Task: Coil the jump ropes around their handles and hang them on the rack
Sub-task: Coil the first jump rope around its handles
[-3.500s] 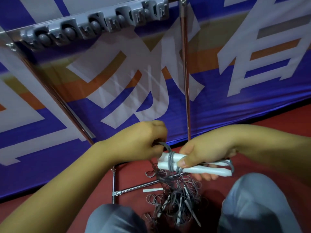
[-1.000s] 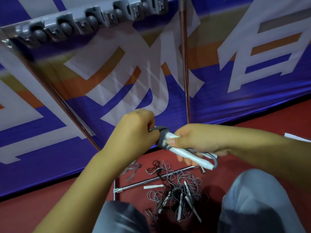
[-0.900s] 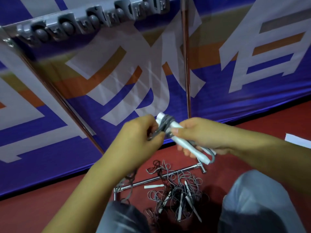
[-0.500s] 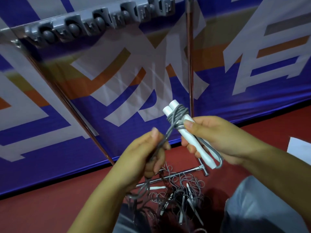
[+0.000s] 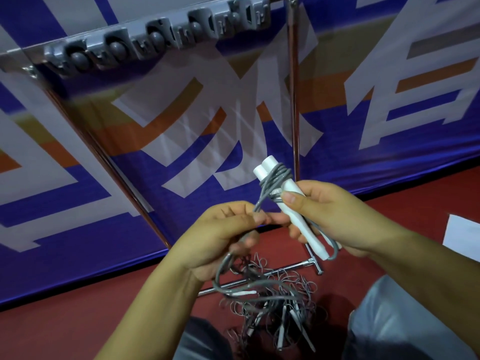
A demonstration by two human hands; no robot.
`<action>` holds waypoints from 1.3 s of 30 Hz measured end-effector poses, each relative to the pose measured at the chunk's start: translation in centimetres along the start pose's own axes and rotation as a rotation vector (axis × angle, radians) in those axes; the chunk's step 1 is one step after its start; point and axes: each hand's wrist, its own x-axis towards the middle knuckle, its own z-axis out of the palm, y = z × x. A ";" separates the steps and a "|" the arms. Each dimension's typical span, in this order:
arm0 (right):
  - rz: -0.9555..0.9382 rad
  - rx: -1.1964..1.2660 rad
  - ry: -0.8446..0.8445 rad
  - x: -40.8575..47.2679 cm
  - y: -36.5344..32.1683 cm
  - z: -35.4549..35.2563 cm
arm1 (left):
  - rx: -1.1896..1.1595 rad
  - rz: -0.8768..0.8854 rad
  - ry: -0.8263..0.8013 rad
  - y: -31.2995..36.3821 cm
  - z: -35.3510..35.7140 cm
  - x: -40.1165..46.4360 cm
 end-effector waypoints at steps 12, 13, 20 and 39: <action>-0.012 0.042 0.018 -0.3 0.3 0.3 | 0.166 0.053 0.051 -0.6 0.2 0.4; -0.015 0.064 0.016 -0.5 0.2 0.4 | 0.146 0.063 0.051 -0.6 0.2 0.2; -0.072 0.204 -0.052 -2.0 -0.7 1.3 | 0.122 0.077 -0.151 -1.0 -0.9 -0.5; 0.090 0.796 -0.801 -0.5 0.1 1.5 | 0.323 0.524 -0.179 1.5 -2.3 0.0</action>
